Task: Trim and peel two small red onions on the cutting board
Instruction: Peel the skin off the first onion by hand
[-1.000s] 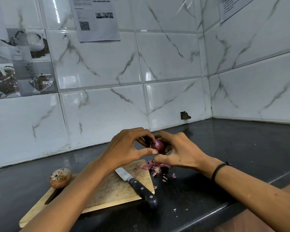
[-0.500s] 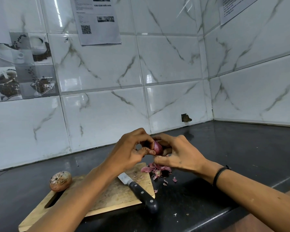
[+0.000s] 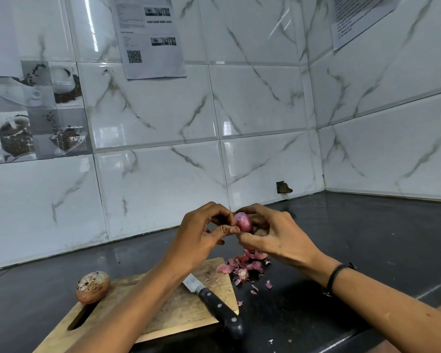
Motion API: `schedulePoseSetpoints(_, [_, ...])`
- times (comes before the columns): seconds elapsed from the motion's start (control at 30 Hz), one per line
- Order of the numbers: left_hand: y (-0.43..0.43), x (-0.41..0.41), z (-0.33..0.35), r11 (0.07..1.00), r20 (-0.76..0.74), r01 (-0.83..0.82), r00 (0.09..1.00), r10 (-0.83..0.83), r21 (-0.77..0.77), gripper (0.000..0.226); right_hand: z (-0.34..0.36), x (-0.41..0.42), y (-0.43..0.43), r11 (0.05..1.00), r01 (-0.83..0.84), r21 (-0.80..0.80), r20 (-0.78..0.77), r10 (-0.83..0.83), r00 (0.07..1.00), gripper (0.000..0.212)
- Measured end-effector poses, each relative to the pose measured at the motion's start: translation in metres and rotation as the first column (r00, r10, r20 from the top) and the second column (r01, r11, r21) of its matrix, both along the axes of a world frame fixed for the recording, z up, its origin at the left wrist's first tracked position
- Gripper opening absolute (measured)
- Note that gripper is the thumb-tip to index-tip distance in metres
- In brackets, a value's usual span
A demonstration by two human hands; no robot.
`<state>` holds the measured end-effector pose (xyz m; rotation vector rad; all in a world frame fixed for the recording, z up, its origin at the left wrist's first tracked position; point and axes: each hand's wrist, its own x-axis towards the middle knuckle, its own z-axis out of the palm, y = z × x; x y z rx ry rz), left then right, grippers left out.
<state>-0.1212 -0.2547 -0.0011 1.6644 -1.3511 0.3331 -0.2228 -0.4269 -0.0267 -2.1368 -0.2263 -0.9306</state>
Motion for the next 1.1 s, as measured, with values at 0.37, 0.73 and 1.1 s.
schedulePoseSetpoints(0.37, [-0.001, -0.004, -0.001, 0.997, -0.247, -0.037, 0.969, 0.020, -0.064, 0.005, 0.001, -0.002, 0.001, 0.999, -0.011, 0.050, -0.092, 0.016, 0.996, 0.031])
schedulePoseSetpoints(0.73, [-0.004, -0.005, -0.010, 0.974, -0.256, -0.060, 0.960, 0.116, 0.218, 0.016, 0.005, -0.003, -0.001, 0.986, -0.045, 0.162, 0.075, 0.033, 0.997, 0.029])
schedulePoseSetpoints(1.1, [-0.005, -0.016, -0.003, 0.992, -0.550, -0.039, 0.829, 0.101, 0.123, 0.068, 0.002, -0.002, 0.012, 0.993, 0.005, -0.119, 0.042, 0.000, 0.999, 0.041])
